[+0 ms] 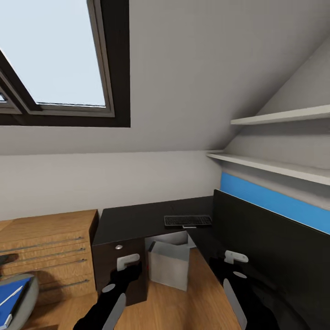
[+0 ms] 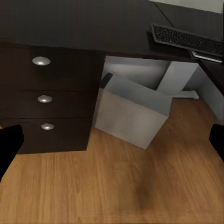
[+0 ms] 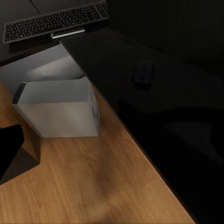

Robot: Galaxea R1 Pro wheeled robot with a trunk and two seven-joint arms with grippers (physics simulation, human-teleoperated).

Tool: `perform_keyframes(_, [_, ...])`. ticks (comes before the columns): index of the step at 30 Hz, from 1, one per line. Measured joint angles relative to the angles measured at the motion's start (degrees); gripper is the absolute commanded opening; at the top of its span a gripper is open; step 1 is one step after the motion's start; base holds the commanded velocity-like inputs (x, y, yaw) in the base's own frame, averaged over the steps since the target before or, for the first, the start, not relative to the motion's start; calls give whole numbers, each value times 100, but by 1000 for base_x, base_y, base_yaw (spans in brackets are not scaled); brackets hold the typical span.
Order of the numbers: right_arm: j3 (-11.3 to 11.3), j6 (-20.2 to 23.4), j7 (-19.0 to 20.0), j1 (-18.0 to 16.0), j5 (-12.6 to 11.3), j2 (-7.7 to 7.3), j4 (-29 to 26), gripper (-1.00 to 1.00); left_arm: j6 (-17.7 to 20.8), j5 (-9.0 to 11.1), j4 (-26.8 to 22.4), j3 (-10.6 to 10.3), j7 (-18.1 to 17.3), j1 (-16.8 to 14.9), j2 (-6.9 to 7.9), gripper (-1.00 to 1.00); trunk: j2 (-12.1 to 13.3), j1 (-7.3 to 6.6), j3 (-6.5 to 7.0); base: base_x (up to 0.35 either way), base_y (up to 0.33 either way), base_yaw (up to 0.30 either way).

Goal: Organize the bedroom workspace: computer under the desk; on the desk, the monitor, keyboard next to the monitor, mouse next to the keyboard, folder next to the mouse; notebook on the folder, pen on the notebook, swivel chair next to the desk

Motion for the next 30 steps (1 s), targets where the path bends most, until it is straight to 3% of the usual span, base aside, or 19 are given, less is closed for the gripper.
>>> perform_keyframes(13, [-2,-71,-33,0,9,-5,39,100,521,2,-663,1,-3,138,122,100,0,0,0,0,0,0])
perform_keyframes(17, [-19,-382,-39,0,5,-22,215,100,560,6,-825,0,-3,211,148,100,0,0,0,0,0,0])
perform_keyframes(20, [-42,-894,-46,-15,-15,-156,834,100,604,13,-1004,0,-4,297,166,100,0,0,0,0,0,0])
perform_keyframes(30, [-41,-1148,-50,-28,-16,-214,1059,100,678,13,-1043,1,-4,337,175,100,0,0,0,0,0,0])
